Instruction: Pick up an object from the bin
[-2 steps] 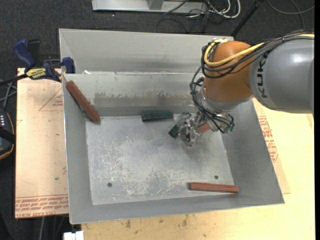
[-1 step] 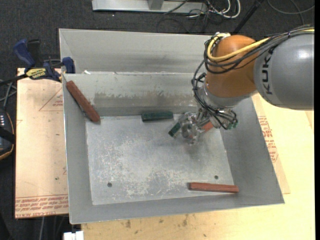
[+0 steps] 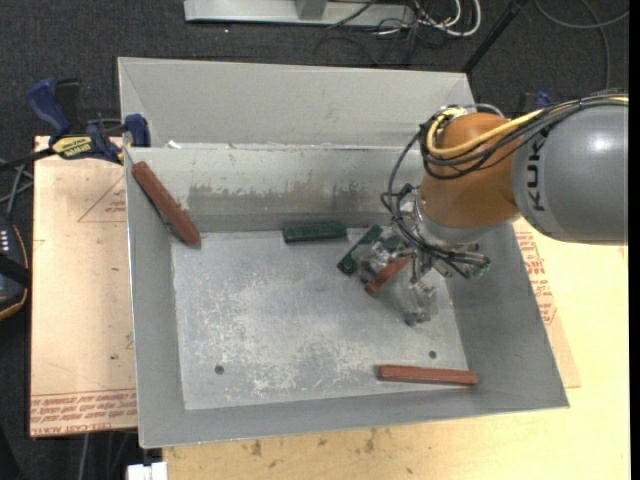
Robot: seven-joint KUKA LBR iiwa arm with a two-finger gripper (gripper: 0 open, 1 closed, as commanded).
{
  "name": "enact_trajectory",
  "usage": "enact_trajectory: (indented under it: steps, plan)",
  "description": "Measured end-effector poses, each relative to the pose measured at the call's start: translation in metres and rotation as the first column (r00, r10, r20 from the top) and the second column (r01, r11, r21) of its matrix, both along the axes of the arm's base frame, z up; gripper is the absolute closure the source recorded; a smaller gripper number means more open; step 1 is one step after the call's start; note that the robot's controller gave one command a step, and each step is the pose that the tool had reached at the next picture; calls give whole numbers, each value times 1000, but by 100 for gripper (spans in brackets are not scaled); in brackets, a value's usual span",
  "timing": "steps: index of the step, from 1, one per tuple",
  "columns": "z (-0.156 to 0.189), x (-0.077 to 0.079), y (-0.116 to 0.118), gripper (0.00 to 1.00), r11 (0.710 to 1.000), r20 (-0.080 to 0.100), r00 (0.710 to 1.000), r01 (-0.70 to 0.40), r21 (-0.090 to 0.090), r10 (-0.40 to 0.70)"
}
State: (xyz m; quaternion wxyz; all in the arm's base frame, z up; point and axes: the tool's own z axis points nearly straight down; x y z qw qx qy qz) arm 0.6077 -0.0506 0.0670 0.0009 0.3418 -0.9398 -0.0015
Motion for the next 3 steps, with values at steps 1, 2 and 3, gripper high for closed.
enact_trajectory:
  steps: [1,2,3]
  plan:
    - [4,2,1,100,1000,7,1000,-1,0,1]
    - [4,2,1,100,1000,6,1000,-1,0,1]
    - [152,0,-31,100,993,9,993,-115,-1,115]
